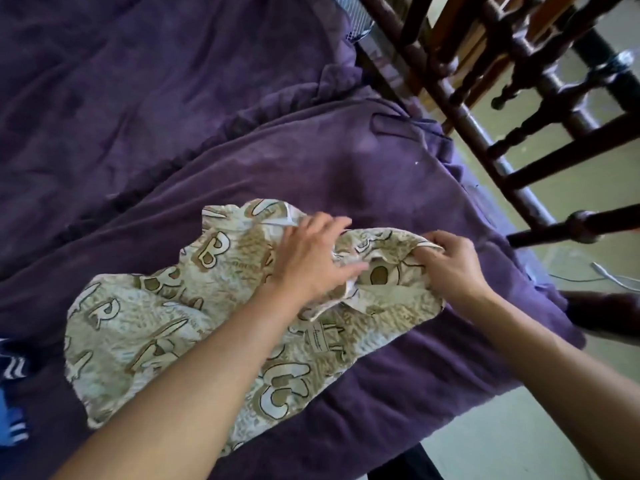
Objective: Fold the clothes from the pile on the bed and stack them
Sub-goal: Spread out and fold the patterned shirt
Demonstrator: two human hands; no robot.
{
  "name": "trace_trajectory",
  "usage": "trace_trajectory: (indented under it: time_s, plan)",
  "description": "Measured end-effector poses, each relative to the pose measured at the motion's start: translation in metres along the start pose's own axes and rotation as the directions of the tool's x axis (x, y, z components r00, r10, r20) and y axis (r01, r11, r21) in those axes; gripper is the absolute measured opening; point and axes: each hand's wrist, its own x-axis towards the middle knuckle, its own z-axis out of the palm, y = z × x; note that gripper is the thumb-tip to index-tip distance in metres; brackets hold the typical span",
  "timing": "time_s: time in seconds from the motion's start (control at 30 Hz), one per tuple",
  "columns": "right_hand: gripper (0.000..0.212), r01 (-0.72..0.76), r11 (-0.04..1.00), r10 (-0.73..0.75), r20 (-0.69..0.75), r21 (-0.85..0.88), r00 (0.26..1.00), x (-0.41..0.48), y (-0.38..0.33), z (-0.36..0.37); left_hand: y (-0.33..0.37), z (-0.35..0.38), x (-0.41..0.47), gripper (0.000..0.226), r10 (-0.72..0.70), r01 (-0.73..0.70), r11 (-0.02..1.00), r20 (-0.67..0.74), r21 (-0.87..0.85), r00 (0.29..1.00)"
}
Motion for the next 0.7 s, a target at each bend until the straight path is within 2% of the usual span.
trace_trajectory:
  time_s: [0.03, 0.07, 0.1, 0.2, 0.3, 0.37, 0.43, 0.5, 0.53, 0.57, 0.6, 0.63, 0.7]
  plan:
    - [0.006, 0.008, 1.0, -0.008, -0.012, 0.012, 1.0, -0.001, 0.004, -0.005, 0.005, 0.009, 0.001, 0.049, -0.031, 0.02, 0.997, 0.161, 0.07, 0.986]
    - [0.005, 0.011, 1.0, -0.011, -0.014, 0.01, 1.0, -0.002, 0.01, -0.009, 0.005, 0.015, 0.002, 0.039, -0.078, 0.05, 0.992, 0.24, 0.118, 0.968]
    - [0.004, 0.003, 1.0, -0.003, -0.006, 0.001, 1.0, -0.002, 0.017, -0.012, 0.004, 0.017, 0.004, 0.029, -0.117, 0.091, 0.989, 0.246, 0.114, 0.962]
    - [0.006, -0.054, 0.998, 0.055, 0.029, -0.02, 0.998, -0.002, 0.032, -0.016, 0.0, 0.006, 0.025, 0.017, -0.197, 0.2, 0.98, 0.114, -0.019, 0.974]
    - [0.005, -0.021, 0.998, 0.026, -0.076, 0.066, 0.997, 0.009, 0.023, -0.012, 0.006, -0.018, 0.063, 0.011, -0.22, 0.211, 0.948, -0.013, -0.237, 0.975]
    - [0.01, -0.007, 0.993, 0.029, -0.184, 0.119, 0.983, 0.021, 0.009, -0.013, 0.01, -0.032, 0.083, 0.029, -0.216, 0.189, 0.87, -0.006, -0.454, 0.976]
    - [0.022, -0.039, 0.999, 0.039, -0.223, 0.005, 0.974, 0.03, 0.002, -0.016, 0.007, -0.04, 0.089, 0.046, -0.253, 0.191, 0.841, -0.056, -0.507, 0.966]
    - [0.039, -0.005, 0.936, -0.059, -0.172, -0.352, 0.983, 0.029, 0.002, -0.019, -0.005, -0.041, 0.077, 0.034, -0.273, 0.173, 0.924, -0.272, -0.34, 0.923]
    - [0.041, 0.082, 0.867, -0.168, -0.132, -0.492, 0.977, 0.023, 0.0, -0.017, -0.012, -0.037, 0.064, 0.025, -0.274, 0.181, 0.944, -0.354, -0.275, 0.894]
    - [0.036, 0.187, 0.809, -0.287, -0.097, -0.557, 0.953, 0.018, -0.002, -0.012, -0.017, -0.031, 0.048, 0.02, -0.284, 0.195, 0.946, -0.375, -0.259, 0.882]
    - [0.026, 0.273, 0.791, -0.37, -0.074, -0.547, 0.926, 0.011, -0.007, -0.004, -0.023, -0.023, 0.031, 0.02, -0.299, 0.211, 0.94, -0.353, -0.266, 0.887]
    - [0.02, 0.313, 0.819, -0.37, -0.026, -0.482, 0.929, 0.007, -0.013, 0.007, -0.03, -0.011, 0.013, 0.02, -0.309, 0.227, 0.935, -0.313, -0.273, 0.898]
    - [0.047, 0.208, 0.941, -0.163, 0.181, -0.267, 0.97, 0.002, -0.033, 0.034, -0.044, 0.012, -0.024, 0.02, -0.329, 0.249, 0.922, -0.263, -0.296, 0.907]
